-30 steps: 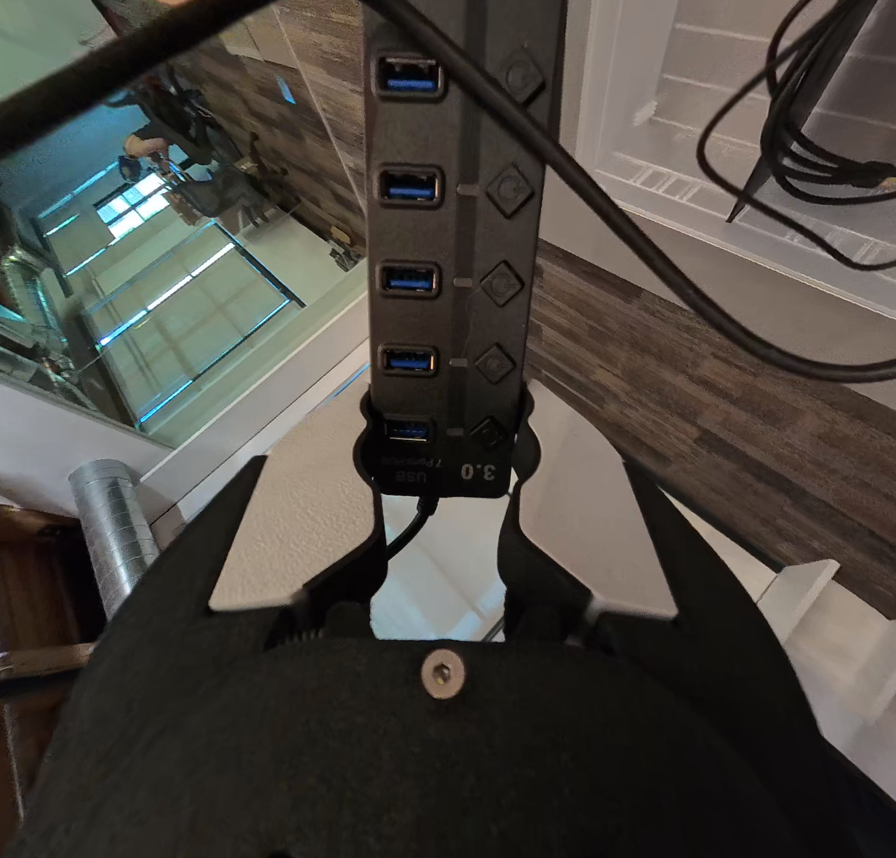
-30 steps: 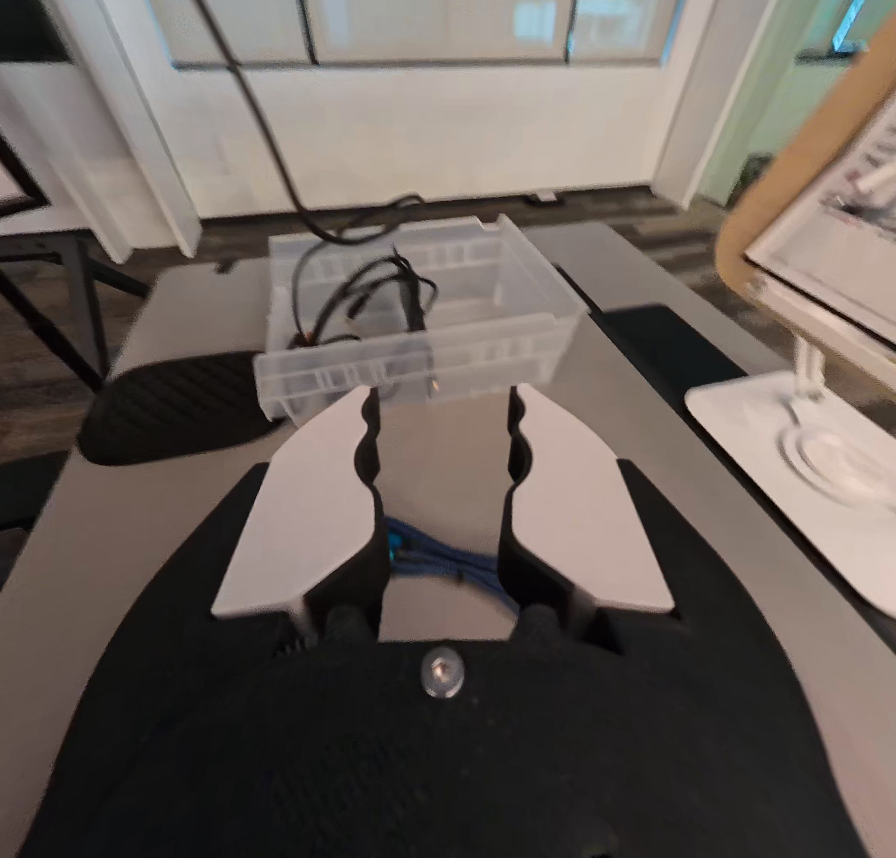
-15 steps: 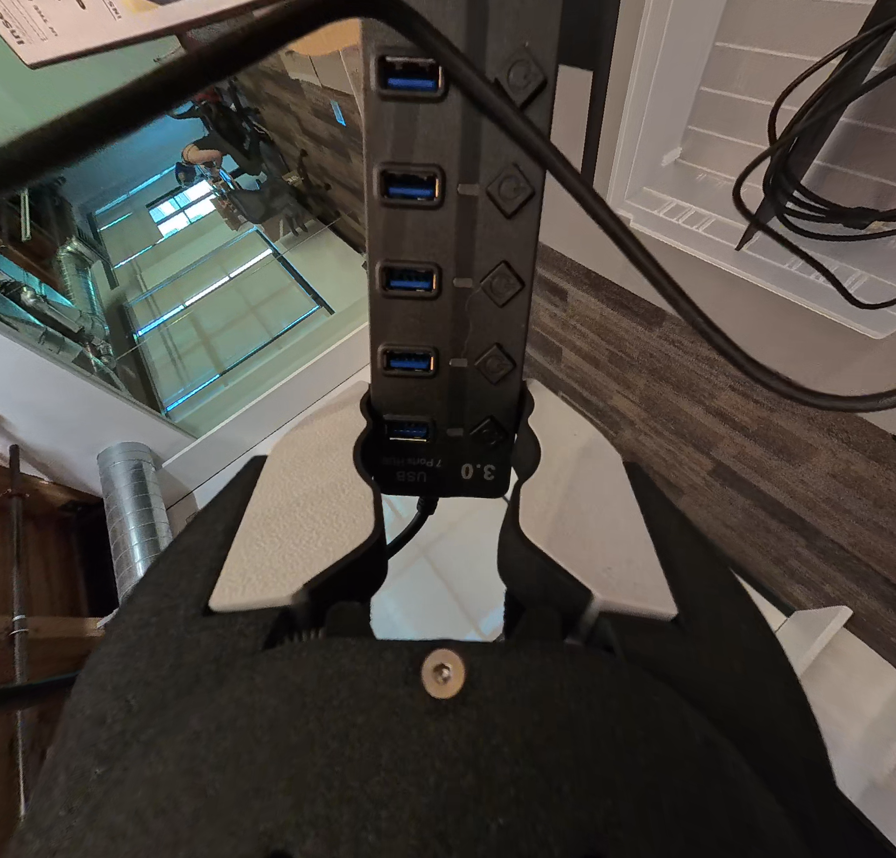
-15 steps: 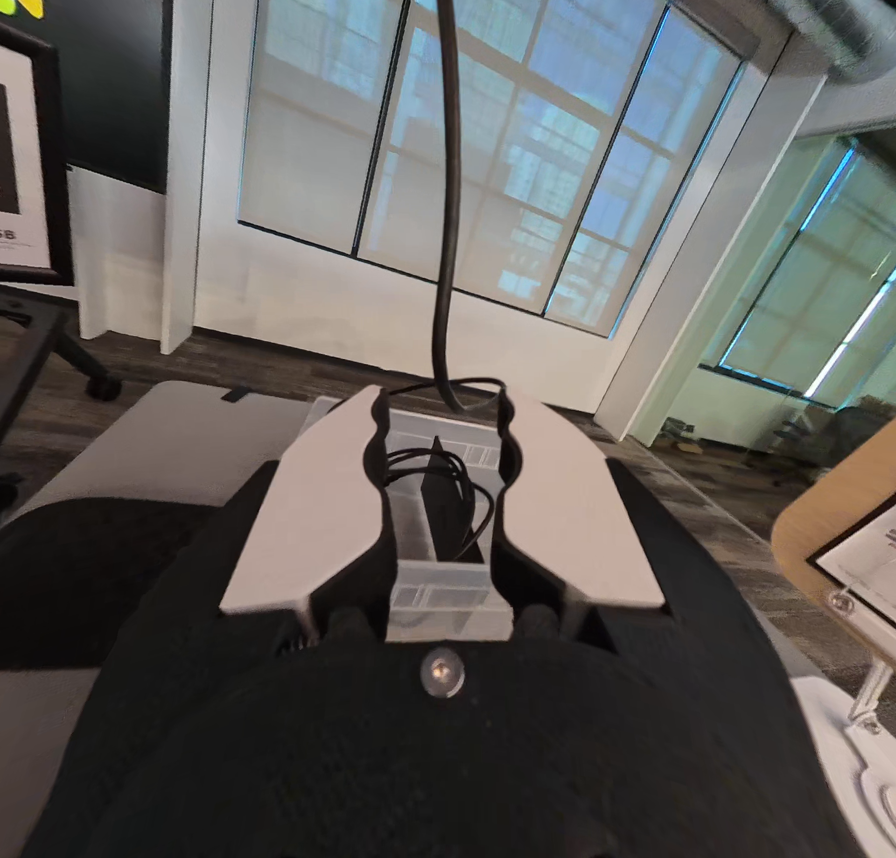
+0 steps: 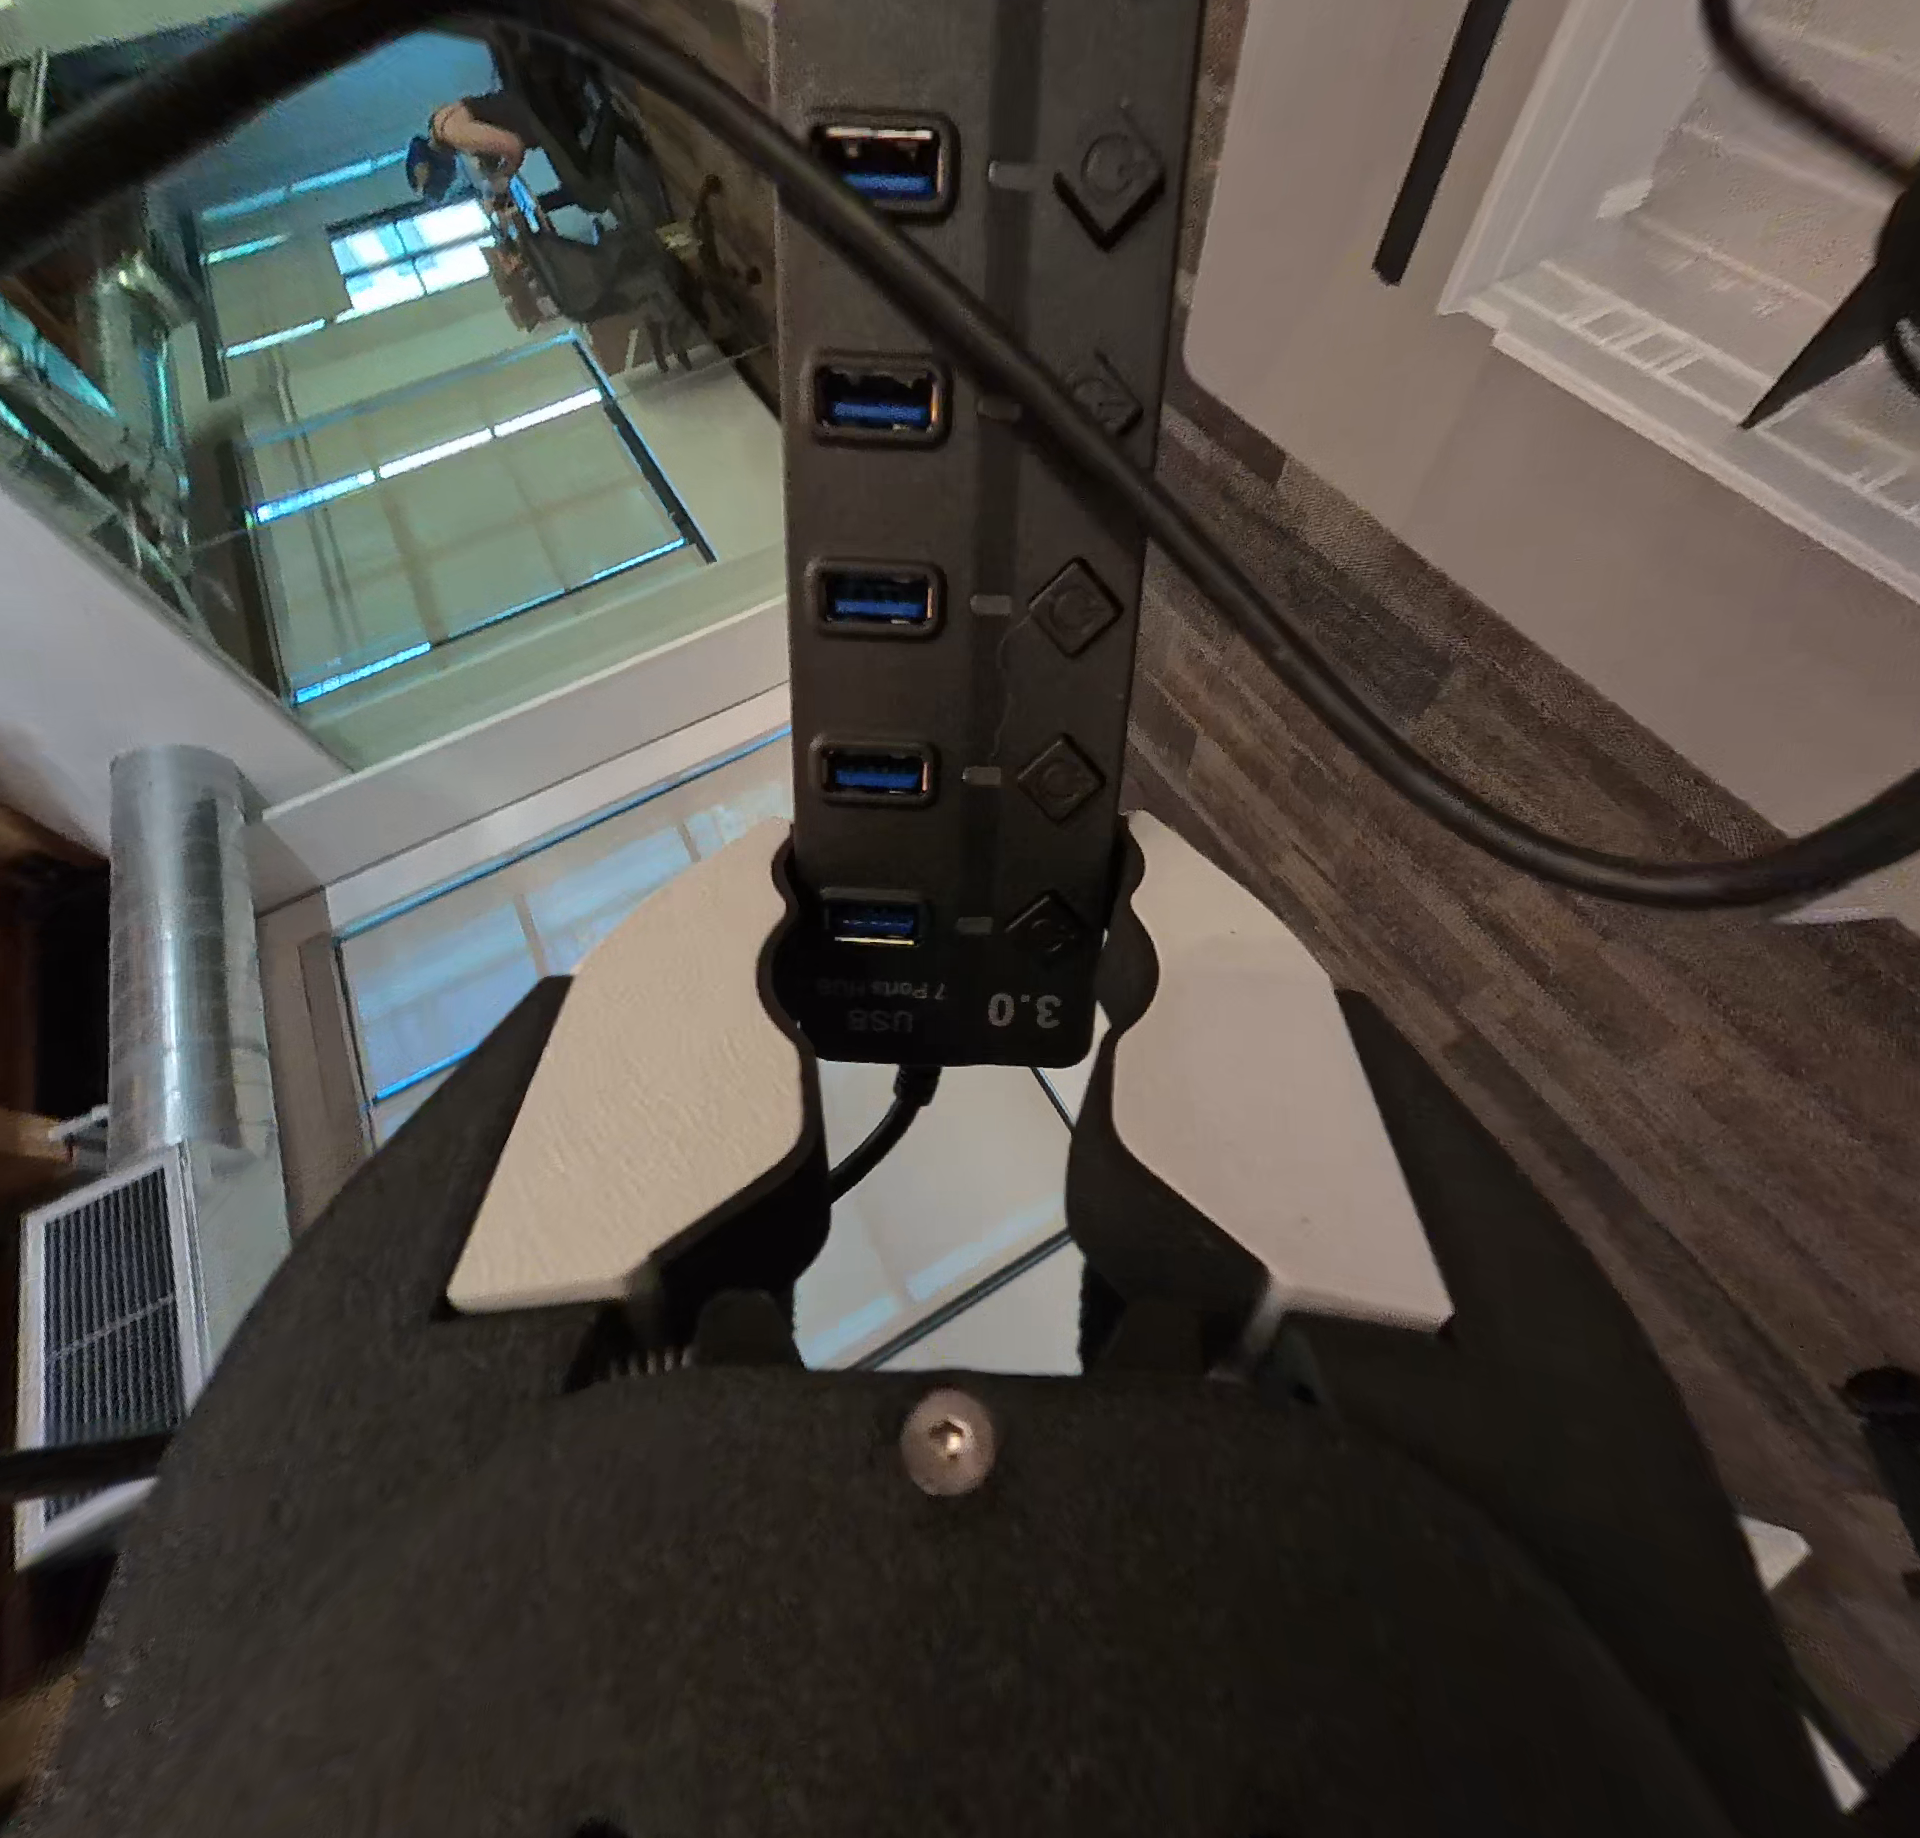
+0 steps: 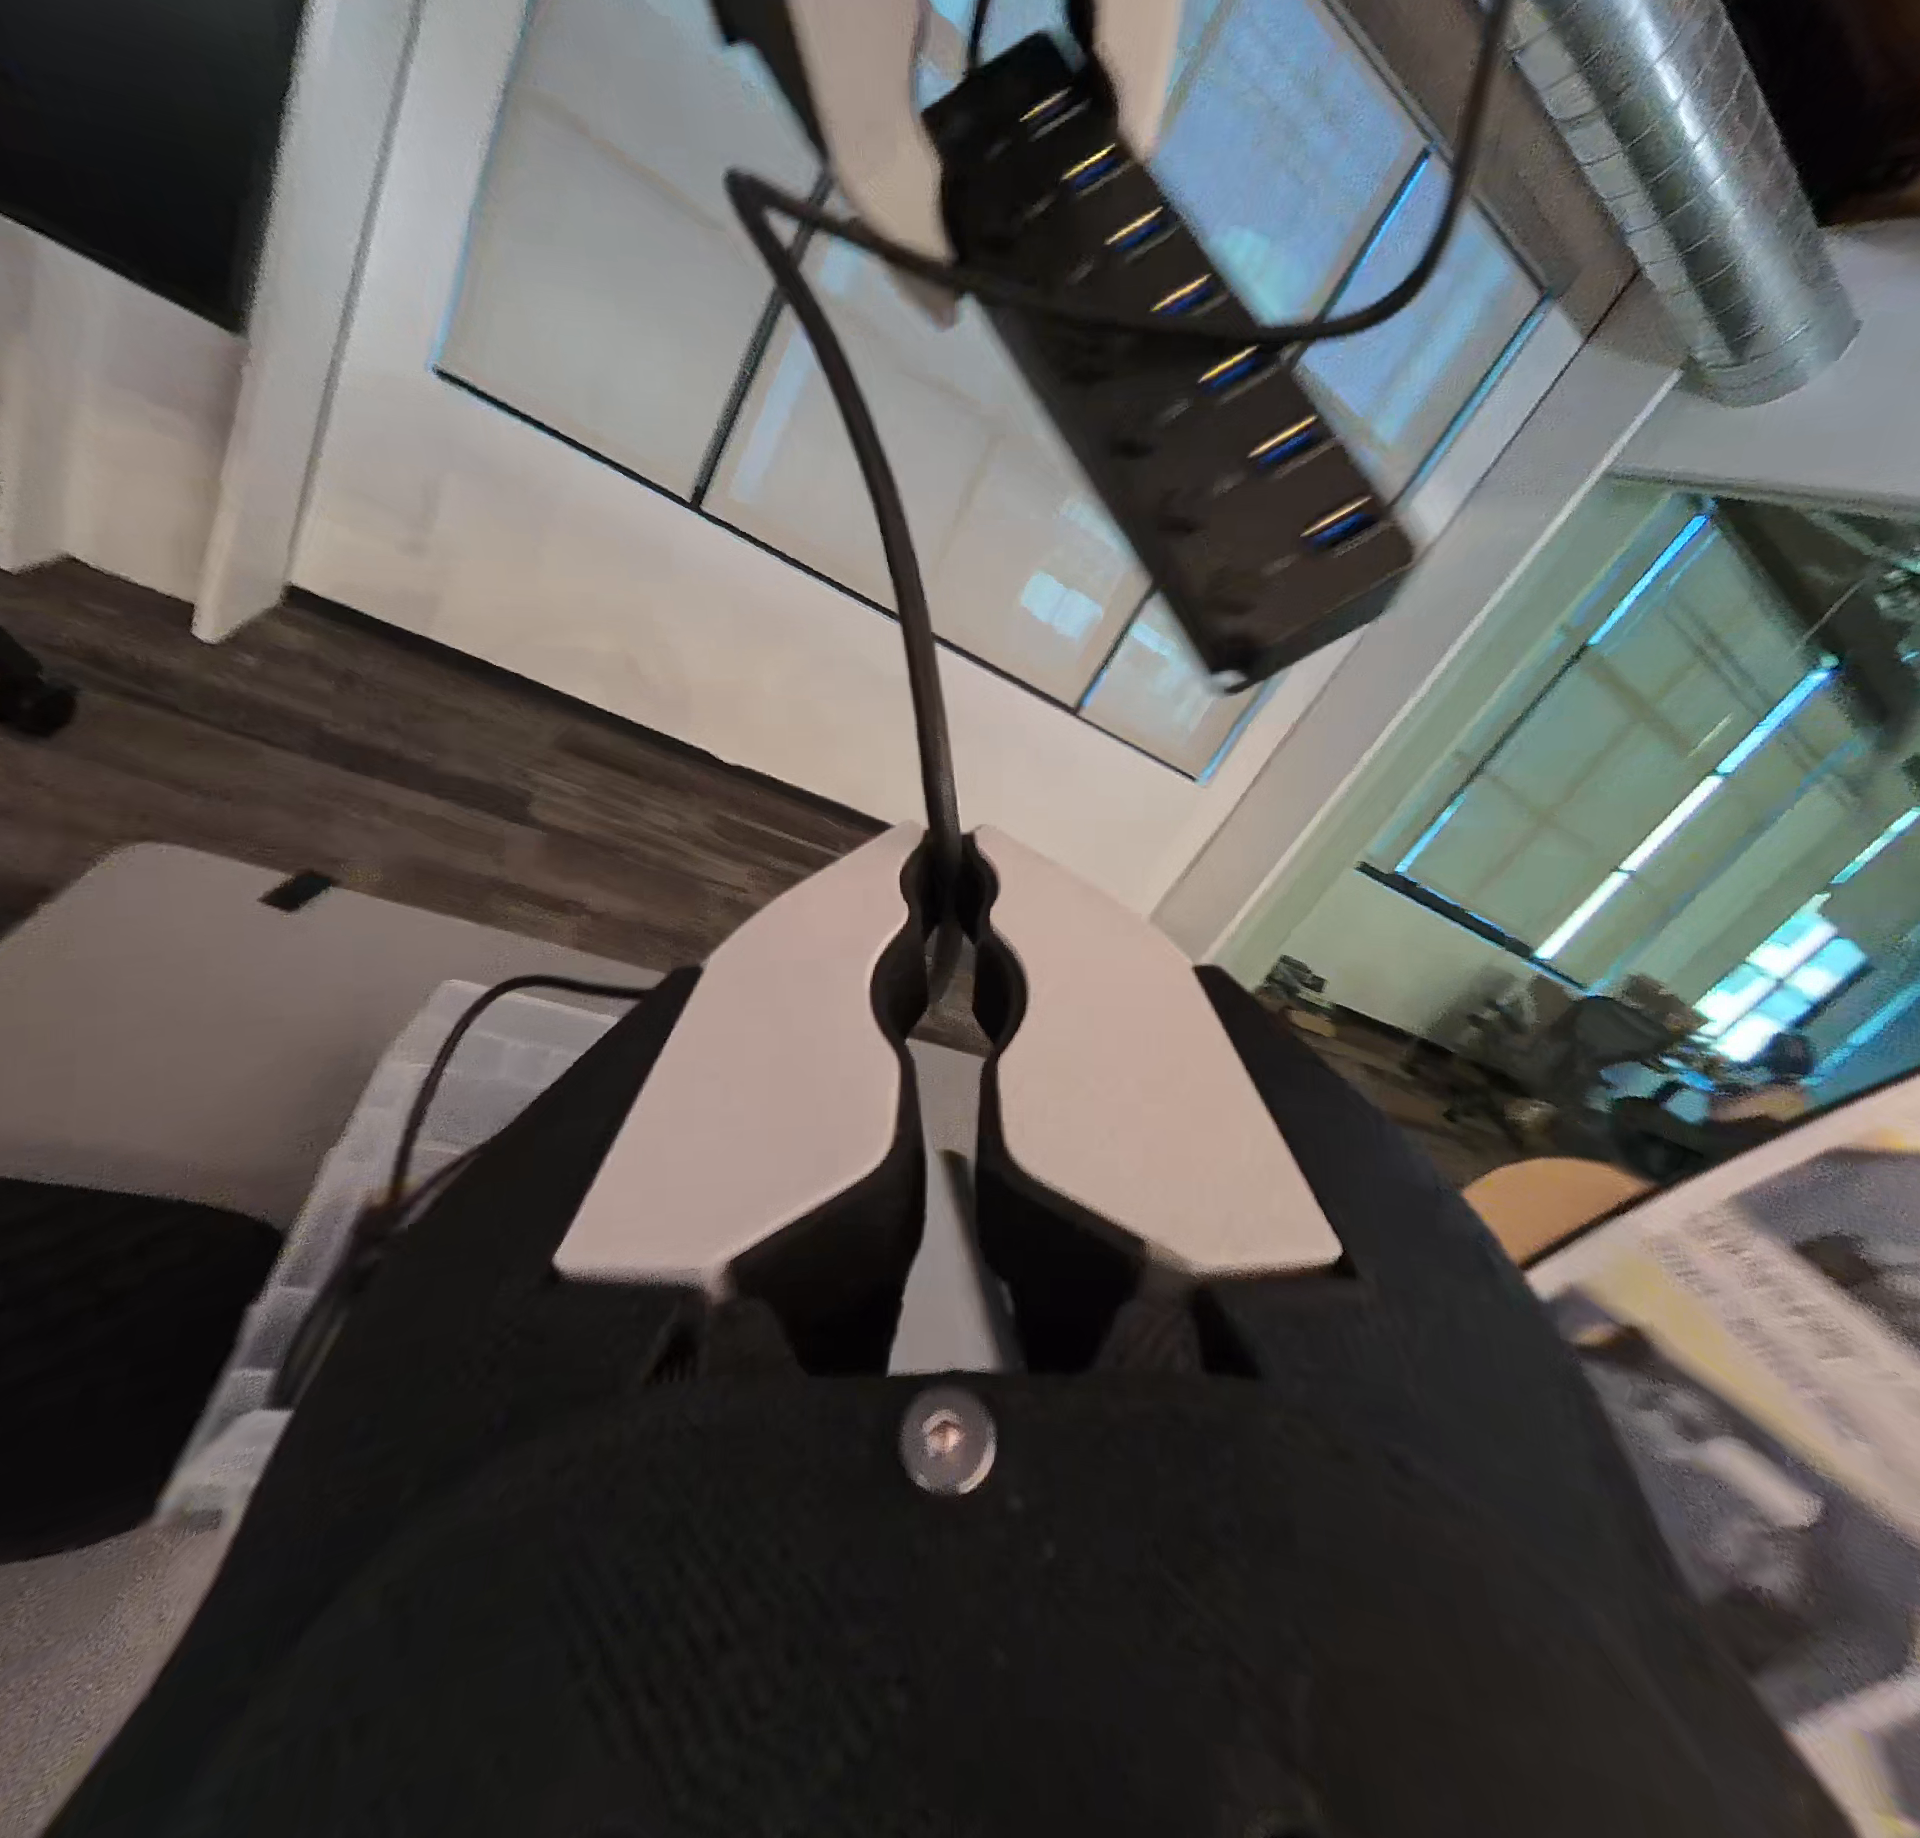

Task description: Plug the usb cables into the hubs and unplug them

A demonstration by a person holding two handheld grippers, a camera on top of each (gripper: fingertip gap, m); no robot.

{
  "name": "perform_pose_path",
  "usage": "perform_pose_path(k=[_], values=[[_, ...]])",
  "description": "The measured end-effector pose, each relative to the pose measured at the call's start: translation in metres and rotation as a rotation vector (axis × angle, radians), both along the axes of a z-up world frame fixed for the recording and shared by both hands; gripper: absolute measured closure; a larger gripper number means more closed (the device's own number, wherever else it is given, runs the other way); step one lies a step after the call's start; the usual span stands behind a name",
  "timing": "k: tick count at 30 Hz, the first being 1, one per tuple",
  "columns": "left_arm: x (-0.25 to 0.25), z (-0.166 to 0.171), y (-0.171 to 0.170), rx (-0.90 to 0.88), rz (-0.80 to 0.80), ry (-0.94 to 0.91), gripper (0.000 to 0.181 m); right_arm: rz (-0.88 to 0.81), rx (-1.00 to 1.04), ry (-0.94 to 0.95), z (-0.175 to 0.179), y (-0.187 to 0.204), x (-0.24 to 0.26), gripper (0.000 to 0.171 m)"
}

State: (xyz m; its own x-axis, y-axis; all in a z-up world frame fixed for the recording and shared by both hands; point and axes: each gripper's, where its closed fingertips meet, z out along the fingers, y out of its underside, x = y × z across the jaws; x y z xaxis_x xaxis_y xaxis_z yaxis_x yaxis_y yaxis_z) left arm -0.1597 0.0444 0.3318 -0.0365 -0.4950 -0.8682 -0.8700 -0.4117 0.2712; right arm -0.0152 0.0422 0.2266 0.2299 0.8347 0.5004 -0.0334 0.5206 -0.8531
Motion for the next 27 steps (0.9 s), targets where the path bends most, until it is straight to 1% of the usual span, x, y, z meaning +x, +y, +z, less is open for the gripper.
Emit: perform_pose_path(k=[4,9,11,13,16,18,20,22,24,27], values=[[-0.022,0.020,-0.008,0.055,0.027,0.022,0.128,-0.109,0.101,-0.025,0.078,0.011,0.012,0.168],[-0.024,0.041,-0.011,0.105,0.025,0.003,0.128,-0.254,0.189,-0.023,0.164,0.014,0.035,0.167],[-0.018,0.048,-0.009,0.131,0.001,-0.035,0.128,-0.294,0.210,-0.026,0.188,0.011,0.045,0.168],[-0.007,0.049,-0.005,0.147,-0.038,-0.097,0.128,-0.347,0.221,-0.049,0.200,0.014,0.058,0.168],[0.018,0.037,0.005,0.148,-0.122,-0.217,0.128,-0.412,0.191,-0.116,0.189,0.024,0.079,0.168],[0.041,0.019,0.014,0.149,-0.198,-0.314,0.128,-0.437,0.135,-0.171,0.165,0.032,0.094,0.168],[0.066,-0.005,0.023,0.150,-0.275,-0.412,0.128,-0.469,0.056,-0.235,0.128,0.043,0.111,0.168],[0.092,-0.037,0.029,0.117,-0.349,-0.508,0.128,-0.476,-0.043,-0.275,0.087,0.051,0.128,0.168],[0.115,-0.071,0.034,0.076,-0.400,-0.577,0.128,-0.447,-0.169,-0.265,0.052,0.057,0.142,0.168],[0.139,-0.126,0.039,-0.015,-0.437,-0.633,0.128,-0.447,-0.352,-0.215,0.016,0.075,0.168,0.168]])
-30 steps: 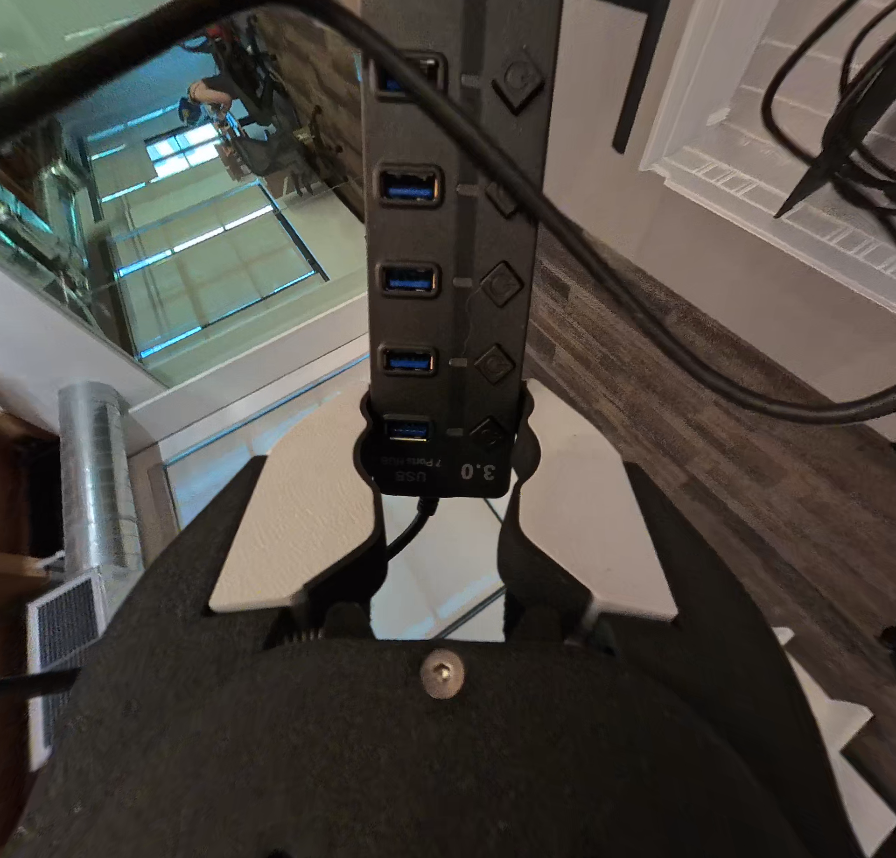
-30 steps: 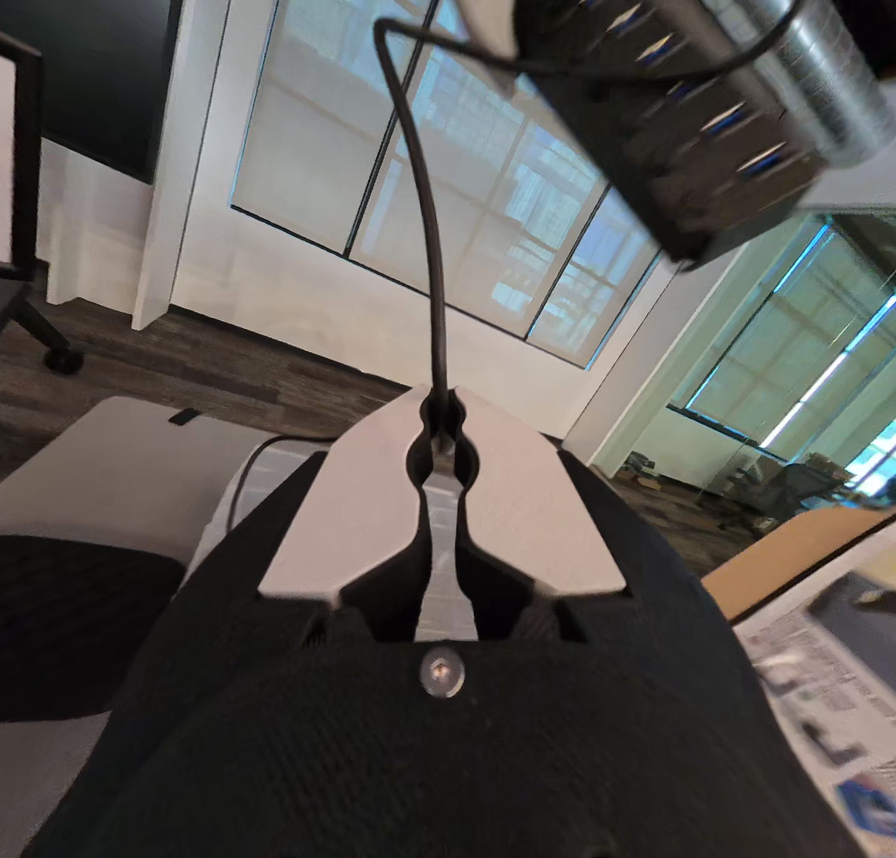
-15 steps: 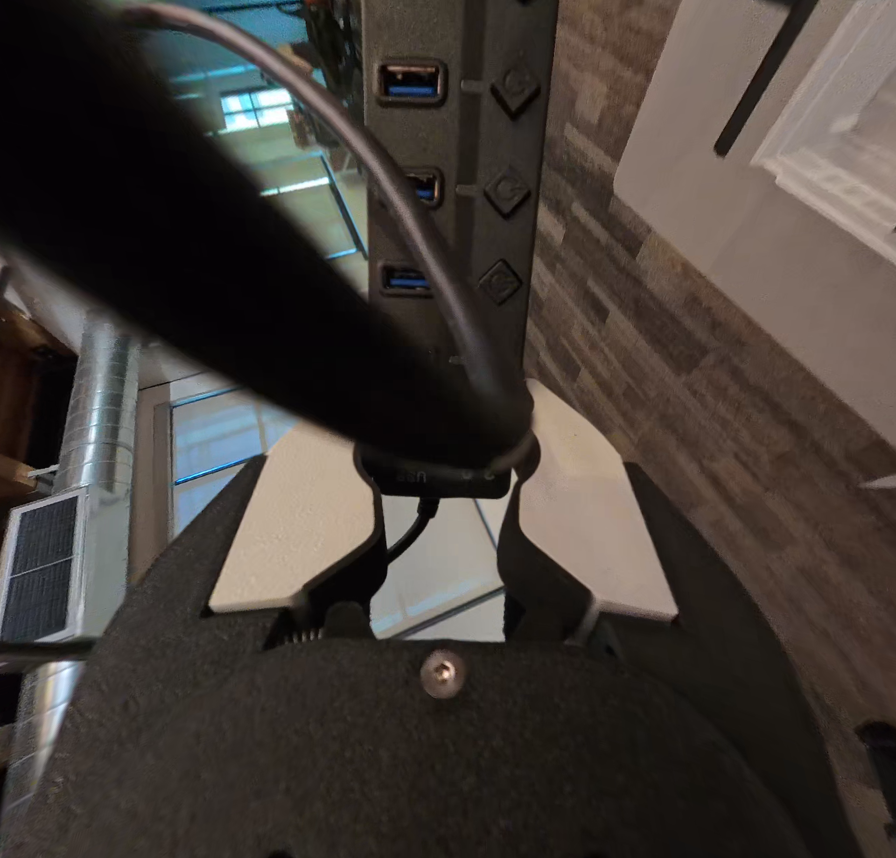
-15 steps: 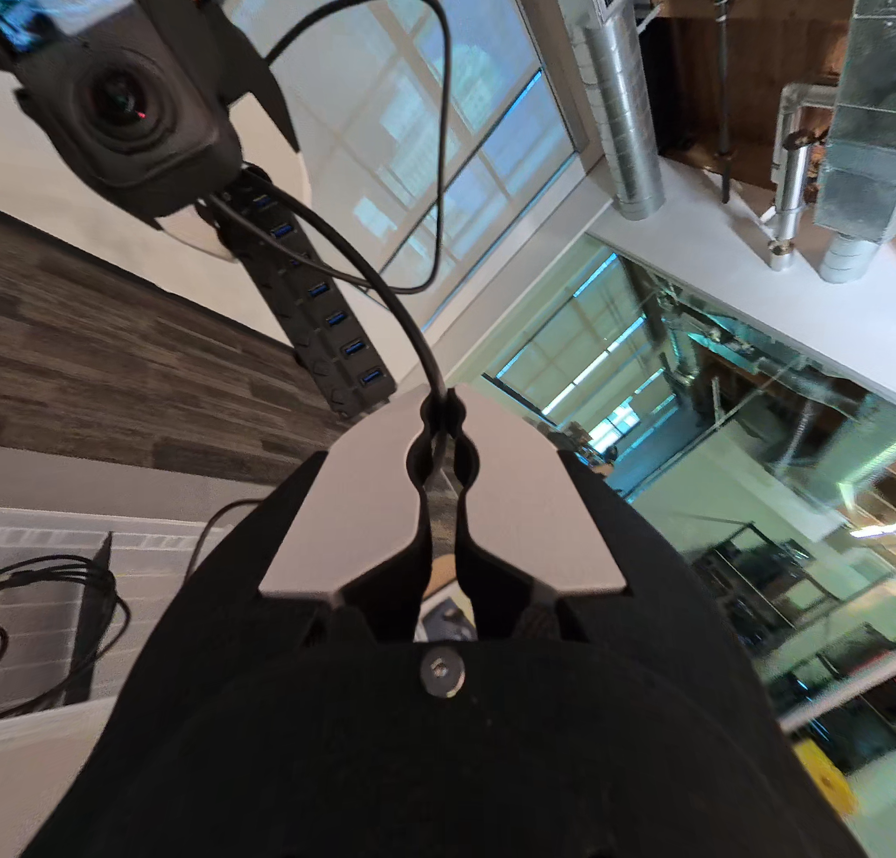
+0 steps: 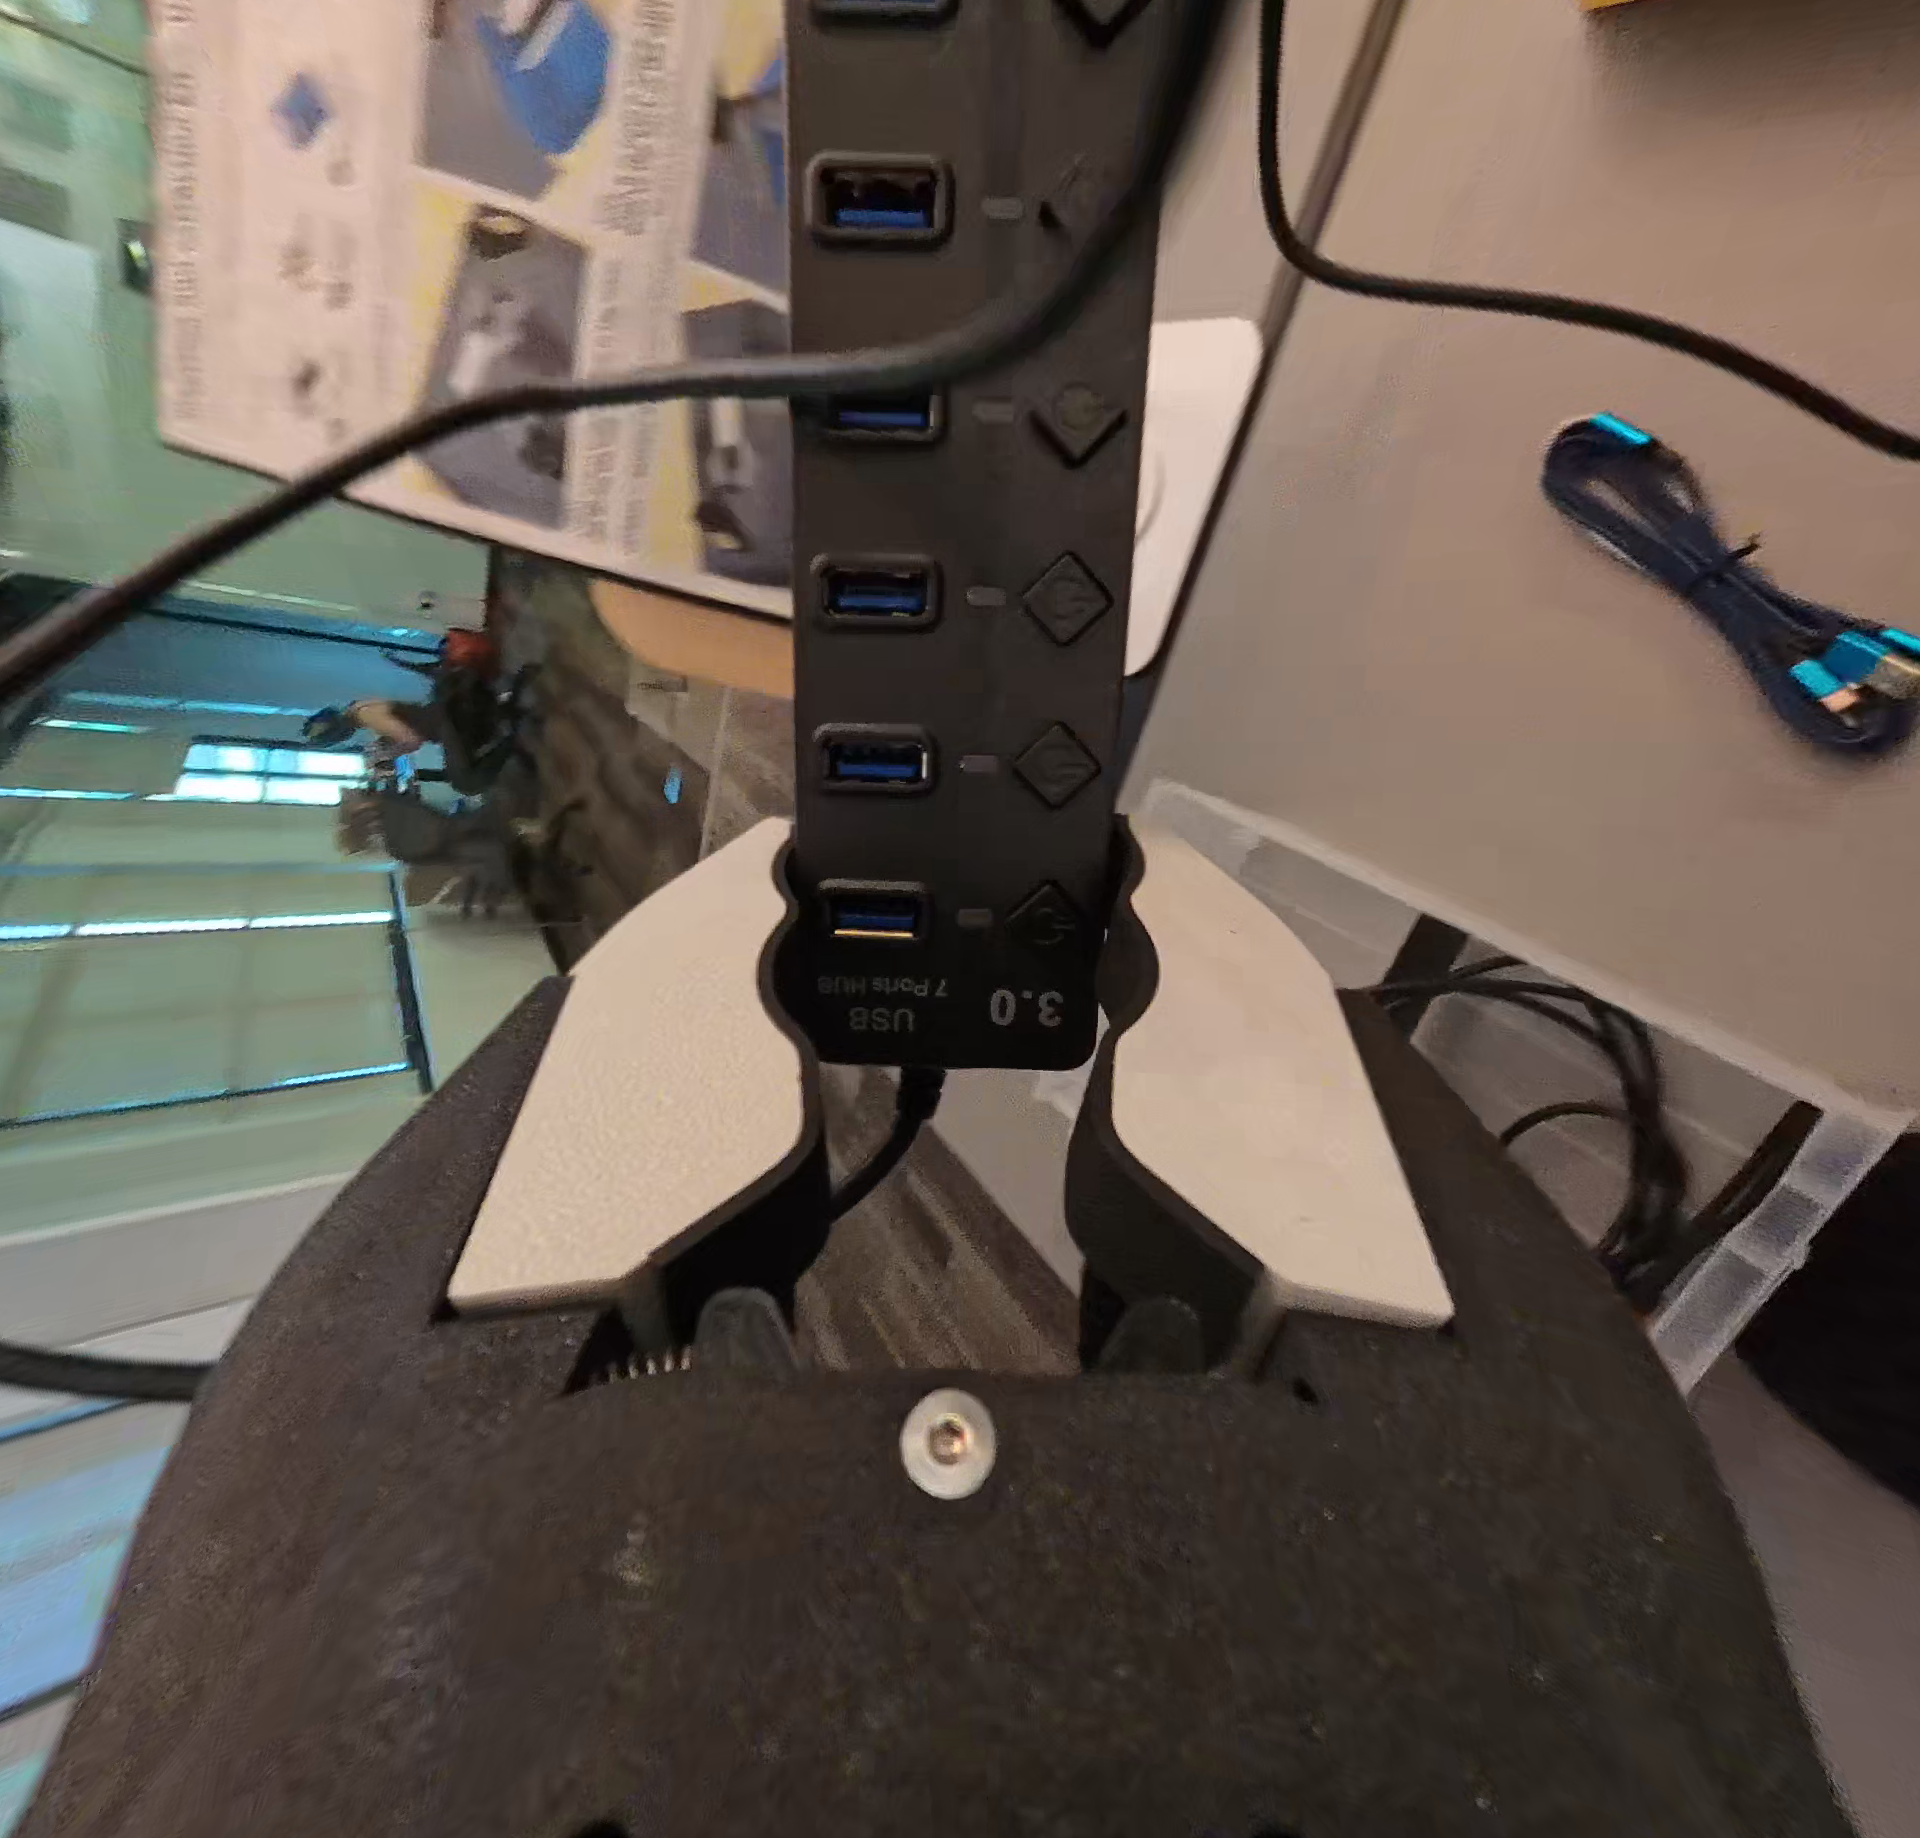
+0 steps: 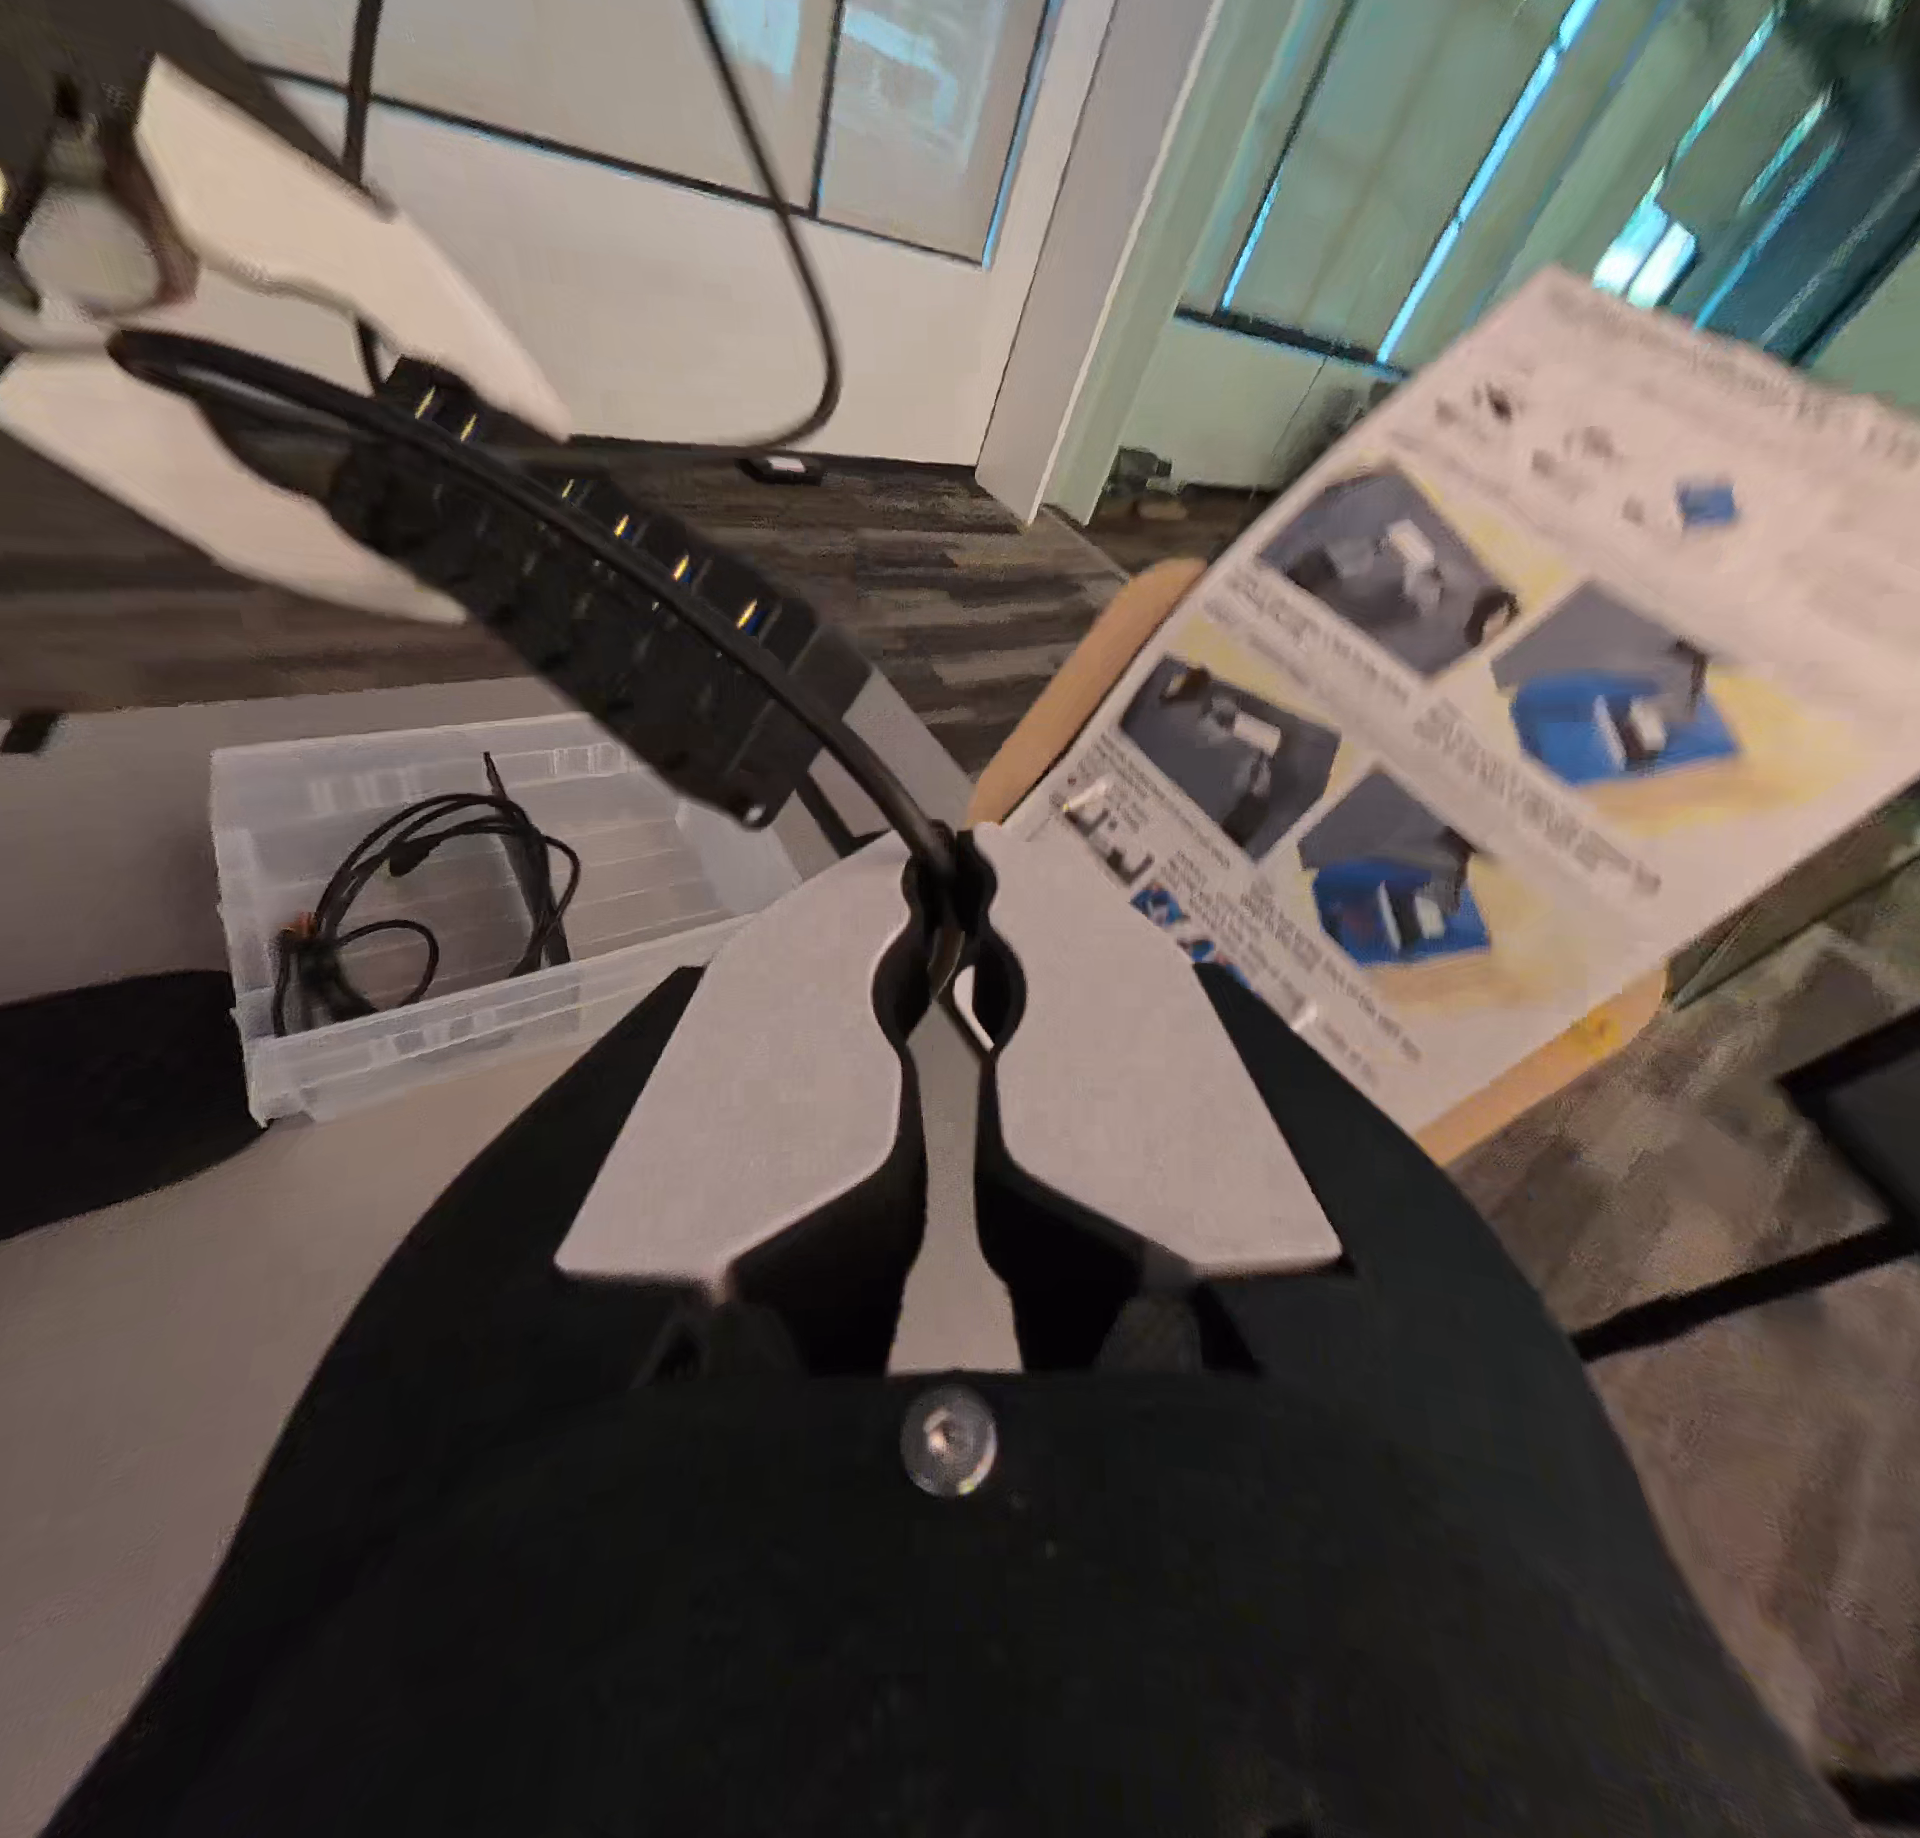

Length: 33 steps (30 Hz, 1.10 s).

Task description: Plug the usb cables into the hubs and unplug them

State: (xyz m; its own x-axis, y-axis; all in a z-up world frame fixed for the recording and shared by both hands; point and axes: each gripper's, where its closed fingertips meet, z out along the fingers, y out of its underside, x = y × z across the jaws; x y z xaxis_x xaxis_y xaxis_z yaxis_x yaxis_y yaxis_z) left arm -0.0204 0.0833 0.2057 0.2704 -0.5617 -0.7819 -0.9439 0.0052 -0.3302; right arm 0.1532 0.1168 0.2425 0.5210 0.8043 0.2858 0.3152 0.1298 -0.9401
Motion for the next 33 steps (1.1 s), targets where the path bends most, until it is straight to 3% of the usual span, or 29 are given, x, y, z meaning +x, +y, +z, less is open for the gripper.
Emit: perform_pose_path(k=[4,8,12,17,20,26,33], values=[[0.023,-0.066,0.012,-0.004,-0.018,0.067,0.128,-0.067,-0.134,0.033,-0.034,0.024,0.029,0.168],[0.052,-0.128,0.022,-0.104,-0.014,0.050,0.128,-0.271,-0.325,-0.019,-0.089,0.062,0.059,0.168],[0.067,-0.175,0.042,-0.159,0.104,-0.065,0.128,-0.459,-0.441,-0.188,-0.163,0.088,0.084,0.168],[0.078,-0.227,0.051,-0.255,0.251,-0.262,0.128,-0.557,-0.524,-0.265,-0.232,0.098,0.079,0.168],[0.082,-0.255,0.045,-0.283,0.285,-0.218,0.128,-0.667,-0.520,-0.349,-0.266,0.109,0.082,0.168],[0.075,-0.305,0.030,-0.334,0.326,-0.123,0.128,-0.753,-0.485,-0.446,-0.298,0.130,0.082,0.168],[0.059,-0.328,0.031,-0.385,0.402,-0.145,0.128,-0.636,-0.620,-0.444,-0.323,0.124,0.059,0.170]])
